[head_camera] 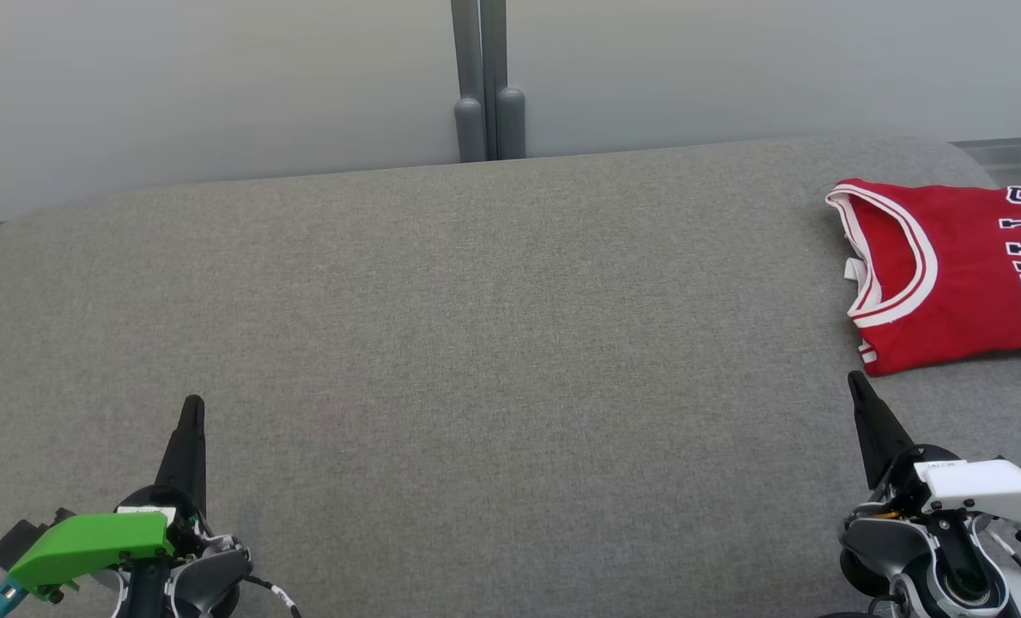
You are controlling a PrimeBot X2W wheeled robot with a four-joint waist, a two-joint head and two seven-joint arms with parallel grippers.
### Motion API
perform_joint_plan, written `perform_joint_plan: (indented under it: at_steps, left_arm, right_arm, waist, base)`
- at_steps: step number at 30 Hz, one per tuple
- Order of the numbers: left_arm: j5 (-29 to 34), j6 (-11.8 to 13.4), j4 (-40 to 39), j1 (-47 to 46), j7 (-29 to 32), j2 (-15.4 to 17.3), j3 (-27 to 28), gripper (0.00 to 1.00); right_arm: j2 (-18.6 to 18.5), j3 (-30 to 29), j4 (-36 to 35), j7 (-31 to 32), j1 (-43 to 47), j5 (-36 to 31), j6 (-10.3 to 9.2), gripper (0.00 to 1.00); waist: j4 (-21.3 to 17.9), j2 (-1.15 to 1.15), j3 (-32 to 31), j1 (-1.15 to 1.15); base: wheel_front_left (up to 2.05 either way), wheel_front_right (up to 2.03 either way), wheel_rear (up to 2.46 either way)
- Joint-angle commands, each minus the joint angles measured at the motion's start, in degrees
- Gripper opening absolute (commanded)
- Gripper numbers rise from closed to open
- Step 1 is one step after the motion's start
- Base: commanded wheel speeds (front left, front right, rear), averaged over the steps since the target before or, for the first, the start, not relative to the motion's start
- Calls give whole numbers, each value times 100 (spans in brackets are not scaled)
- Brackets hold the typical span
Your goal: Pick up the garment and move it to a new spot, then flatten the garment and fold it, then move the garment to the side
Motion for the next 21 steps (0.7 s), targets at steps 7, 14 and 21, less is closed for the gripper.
perform_joint_plan:
  at_steps: [7,14,21]
  left_arm:
    - [-8,-33,-11,-63,-4,40,19,0]
    - [-8,-33,-11,-63,-4,40,19,0]
    - [-8,-33,-11,-63,-4,40,19,0]
  right_arm:
    - [-24,-13,10,19,-36,36,2,0]
    - [-24,-13,10,18,-35,36,2,0]
    - [-24,-13,10,18,-35,36,2,0]
  waist:
    - [0,0,0,0]
    - [0,0,0,0]
    - [0,0,0,0]
  base:
    - [0,0,0]
    - [0,0,0]
    - [0,0,0]
